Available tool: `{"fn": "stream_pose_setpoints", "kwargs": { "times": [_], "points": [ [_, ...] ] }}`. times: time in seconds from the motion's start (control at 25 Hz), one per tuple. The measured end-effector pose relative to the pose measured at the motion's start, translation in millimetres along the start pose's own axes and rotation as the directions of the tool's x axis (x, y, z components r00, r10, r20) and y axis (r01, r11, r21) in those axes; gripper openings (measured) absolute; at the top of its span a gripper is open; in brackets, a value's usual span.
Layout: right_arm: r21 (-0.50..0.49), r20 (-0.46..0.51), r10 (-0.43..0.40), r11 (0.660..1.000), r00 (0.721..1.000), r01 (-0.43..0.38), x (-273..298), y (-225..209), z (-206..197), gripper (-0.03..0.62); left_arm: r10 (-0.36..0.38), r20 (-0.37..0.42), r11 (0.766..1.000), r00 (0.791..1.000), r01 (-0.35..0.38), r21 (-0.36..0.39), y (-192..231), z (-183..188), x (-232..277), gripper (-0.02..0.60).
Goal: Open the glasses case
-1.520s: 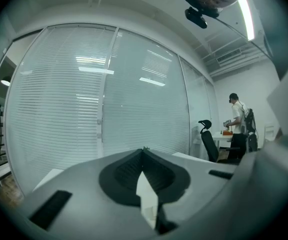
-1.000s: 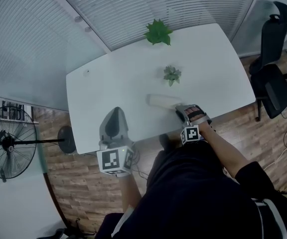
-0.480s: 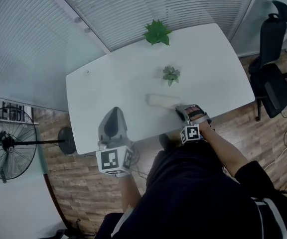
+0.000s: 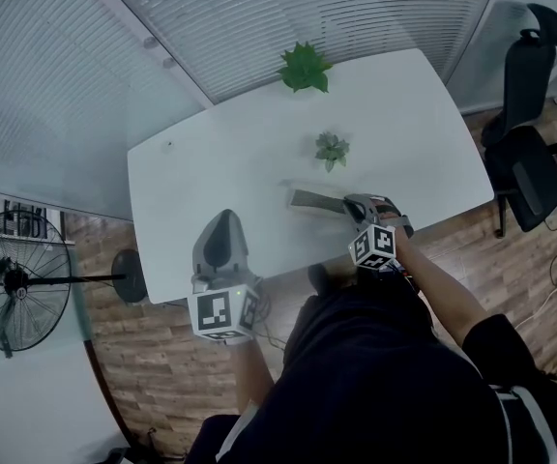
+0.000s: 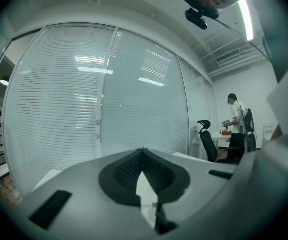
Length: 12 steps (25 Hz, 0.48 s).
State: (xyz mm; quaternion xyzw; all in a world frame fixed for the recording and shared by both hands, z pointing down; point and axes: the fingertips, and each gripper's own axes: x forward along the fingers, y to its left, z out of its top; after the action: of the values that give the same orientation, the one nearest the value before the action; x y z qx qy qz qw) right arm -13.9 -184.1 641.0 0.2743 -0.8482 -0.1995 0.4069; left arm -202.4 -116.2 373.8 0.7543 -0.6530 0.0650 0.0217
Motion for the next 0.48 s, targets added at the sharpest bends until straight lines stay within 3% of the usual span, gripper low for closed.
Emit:
{"fn": "stream_pose_setpoints", "kwargs": {
  "times": [0.12,0.2,0.28,0.48],
  "points": [
    [0.181,-0.002,0.036,0.983,0.999,-0.035,7.7,-19.0,-9.1,0.023,-0.006,-0.003,1.0,1.0,0.006,0.002,-1.3,0.0,2.3,-0.002],
    [0.319,0.013,0.063,0.946,0.998,-0.064,13.2,-27.9,-16.8,0.025,-0.009,-0.007,1.0,1.0,0.009,0.007,-2.3,0.0,3.8,-0.002],
    [0.448,0.041,0.089,0.889,0.995,-0.098,18.7,-35.4,-23.0,0.025,-0.011,-0.008,1.0,1.0,0.011,0.009,-2.4,0.3,6.0,-0.002],
    [0.689,0.146,0.139,0.696,0.979,-0.202,26.5,-43.4,-38.1,0.025,-0.01,-0.017,1.0,1.0,0.01,0.014,0.3,-1.0,9.6,-0.002]
  ]
}}
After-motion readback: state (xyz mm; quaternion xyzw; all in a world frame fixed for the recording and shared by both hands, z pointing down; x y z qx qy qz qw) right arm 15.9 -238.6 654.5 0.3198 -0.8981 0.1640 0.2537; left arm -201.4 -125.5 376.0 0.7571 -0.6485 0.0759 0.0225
